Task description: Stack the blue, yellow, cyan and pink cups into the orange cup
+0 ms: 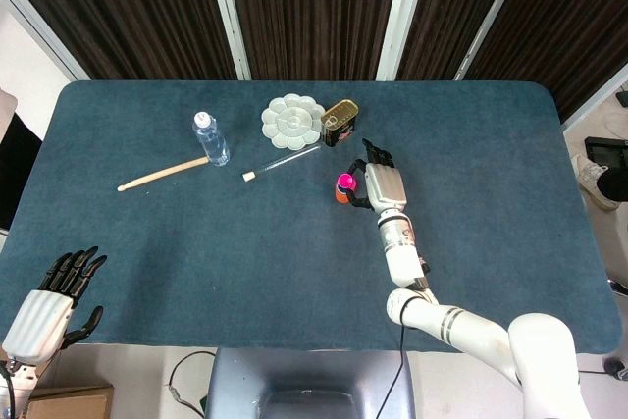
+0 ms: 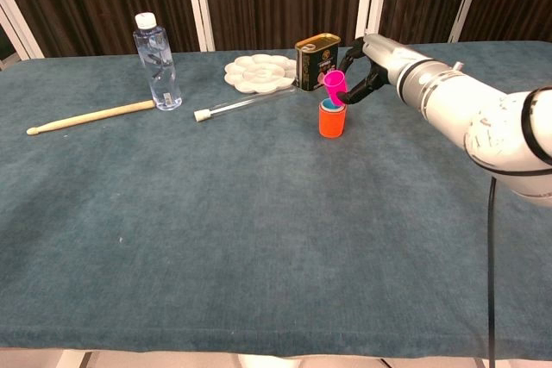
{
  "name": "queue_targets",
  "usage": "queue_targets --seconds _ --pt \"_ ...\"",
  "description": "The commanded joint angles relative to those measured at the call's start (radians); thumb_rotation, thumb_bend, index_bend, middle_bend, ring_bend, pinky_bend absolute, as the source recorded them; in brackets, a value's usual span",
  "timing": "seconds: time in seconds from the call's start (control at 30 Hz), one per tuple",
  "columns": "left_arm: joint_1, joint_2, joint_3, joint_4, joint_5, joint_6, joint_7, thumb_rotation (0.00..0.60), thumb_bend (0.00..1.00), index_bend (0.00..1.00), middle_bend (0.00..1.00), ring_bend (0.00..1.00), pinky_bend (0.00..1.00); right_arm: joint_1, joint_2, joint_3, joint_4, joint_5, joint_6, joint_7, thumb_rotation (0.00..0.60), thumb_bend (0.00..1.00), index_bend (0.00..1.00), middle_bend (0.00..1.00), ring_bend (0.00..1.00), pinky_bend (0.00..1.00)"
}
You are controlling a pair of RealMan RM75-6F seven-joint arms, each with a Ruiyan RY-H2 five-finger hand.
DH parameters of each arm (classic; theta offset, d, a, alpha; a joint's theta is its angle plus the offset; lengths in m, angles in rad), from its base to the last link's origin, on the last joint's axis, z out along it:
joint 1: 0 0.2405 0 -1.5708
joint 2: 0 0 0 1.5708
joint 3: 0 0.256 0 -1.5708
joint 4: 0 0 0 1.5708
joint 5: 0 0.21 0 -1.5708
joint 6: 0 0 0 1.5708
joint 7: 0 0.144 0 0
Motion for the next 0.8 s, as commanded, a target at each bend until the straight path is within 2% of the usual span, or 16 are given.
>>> queue_targets --seconds 0.03,0.17,0.43,0.5,0.6,0.67,0.73,0.8 --pt "0.000 0.000 0.000 0.000 0.000 0.000 0.000 0.600 0.42 0.00 0.00 0.00 0.08 0.001 -0.003 0.000 0.004 0.002 -0.003 0.000 0.600 0.47 0.66 0.11 0.00 0.07" --pt "0.003 0.002 -0.003 0.000 -0.001 0.009 -0.005 0.600 0.43 0.00 0.00 0.00 0.08 0.010 -0.020 0.003 0.027 0.008 -0.021 0.008 0.600 0.47 0.63 0.11 0.00 0.07" --pt "0.008 0.008 0.000 0.003 0.006 0.024 -0.019 0.600 0.42 0.00 0.00 0.00 0.08 0.018 -0.041 0.005 0.047 0.012 -0.031 0.006 0.600 0.47 0.62 0.11 0.00 0.07" --pt "0.009 0.008 -0.001 0.003 0.007 0.027 -0.020 0.600 0.42 0.00 0.00 0.00 0.08 0.014 -0.040 -0.001 0.046 0.014 -0.037 0.002 0.600 0.47 0.58 0.11 0.00 0.07" --pt "0.008 0.007 0.000 0.004 0.006 0.023 -0.020 0.600 0.42 0.00 0.00 0.00 0.08 0.005 -0.029 -0.009 0.034 0.033 -0.058 -0.012 0.600 0.47 0.41 0.08 0.00 0.07" --pt "0.007 0.007 0.000 0.003 0.006 0.021 -0.019 0.600 0.42 0.00 0.00 0.00 0.08 0.000 -0.015 -0.013 0.018 0.053 -0.070 -0.033 0.600 0.47 0.21 0.02 0.00 0.06" --pt "0.007 0.006 0.000 0.003 0.007 0.020 -0.016 0.600 0.42 0.00 0.00 0.00 0.08 -0.008 0.007 -0.017 -0.010 0.066 -0.068 -0.052 0.600 0.47 0.09 0.00 0.00 0.04" --pt "0.007 0.005 0.001 0.002 0.009 0.020 -0.014 0.600 0.42 0.00 0.00 0.00 0.08 -0.024 0.037 -0.022 -0.054 0.058 -0.048 -0.058 0.600 0.47 0.04 0.00 0.00 0.02"
